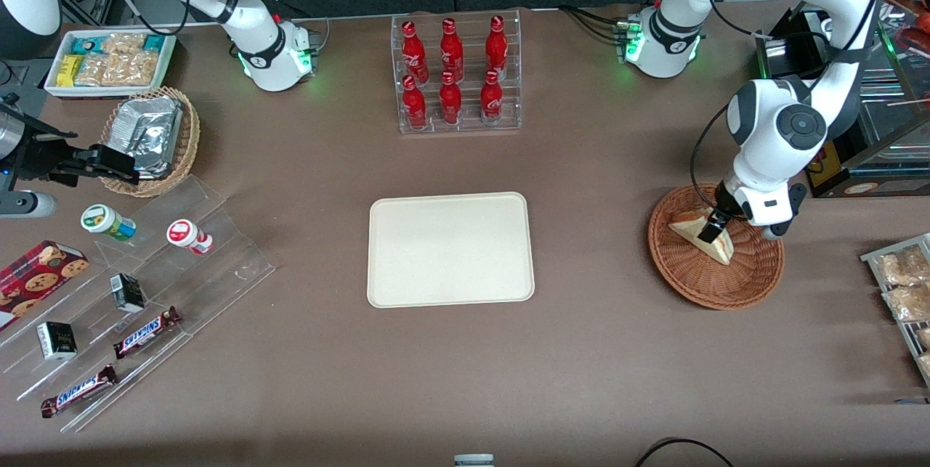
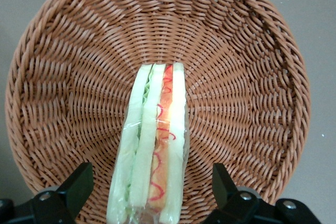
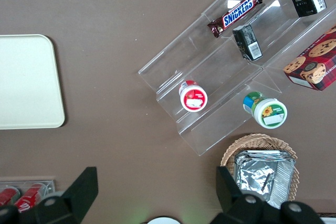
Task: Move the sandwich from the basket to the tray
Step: 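Close the left gripper on the wrapped sandwich and lift it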
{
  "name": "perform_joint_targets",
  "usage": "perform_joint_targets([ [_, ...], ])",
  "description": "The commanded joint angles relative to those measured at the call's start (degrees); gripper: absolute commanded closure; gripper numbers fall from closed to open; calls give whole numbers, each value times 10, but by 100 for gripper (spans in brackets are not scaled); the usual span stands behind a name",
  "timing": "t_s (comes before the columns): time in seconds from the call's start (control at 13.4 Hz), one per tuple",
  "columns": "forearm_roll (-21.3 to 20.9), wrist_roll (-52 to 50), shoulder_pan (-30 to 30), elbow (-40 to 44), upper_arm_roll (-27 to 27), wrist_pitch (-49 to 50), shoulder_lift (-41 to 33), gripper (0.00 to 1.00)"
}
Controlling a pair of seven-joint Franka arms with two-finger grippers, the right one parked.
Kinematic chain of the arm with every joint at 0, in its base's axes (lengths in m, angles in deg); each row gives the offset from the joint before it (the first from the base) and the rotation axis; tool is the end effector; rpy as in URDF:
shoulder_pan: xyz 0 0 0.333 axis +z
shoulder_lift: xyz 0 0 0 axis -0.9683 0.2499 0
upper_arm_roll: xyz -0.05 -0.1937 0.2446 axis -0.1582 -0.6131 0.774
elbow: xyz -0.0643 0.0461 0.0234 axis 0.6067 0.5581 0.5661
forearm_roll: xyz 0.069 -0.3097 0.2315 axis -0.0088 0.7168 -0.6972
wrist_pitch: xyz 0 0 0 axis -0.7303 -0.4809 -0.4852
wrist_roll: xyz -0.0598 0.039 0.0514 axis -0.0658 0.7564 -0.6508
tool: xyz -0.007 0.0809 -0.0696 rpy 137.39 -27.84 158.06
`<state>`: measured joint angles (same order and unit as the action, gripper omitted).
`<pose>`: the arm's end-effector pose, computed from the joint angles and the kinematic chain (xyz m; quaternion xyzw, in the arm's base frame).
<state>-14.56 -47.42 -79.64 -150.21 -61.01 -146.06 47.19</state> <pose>0.5047 -0.0173 0.2633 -0.8910 -0.4512 -0.0494 0.0006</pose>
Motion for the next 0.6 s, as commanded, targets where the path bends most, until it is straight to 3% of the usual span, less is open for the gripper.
perform_joint_targets([
  [0.0,2,-23,-3,-2,-4,-21,14,1],
  [0.15,2,-26,-3,-2,-4,-30,20,7],
  [0.22,2,-36,-3,-2,-4,-36,27,18],
  [0.37,2,-45,-3,1,-4,-35,29,56],
  [0.52,1,-44,-3,1,-4,-33,26,81],
])
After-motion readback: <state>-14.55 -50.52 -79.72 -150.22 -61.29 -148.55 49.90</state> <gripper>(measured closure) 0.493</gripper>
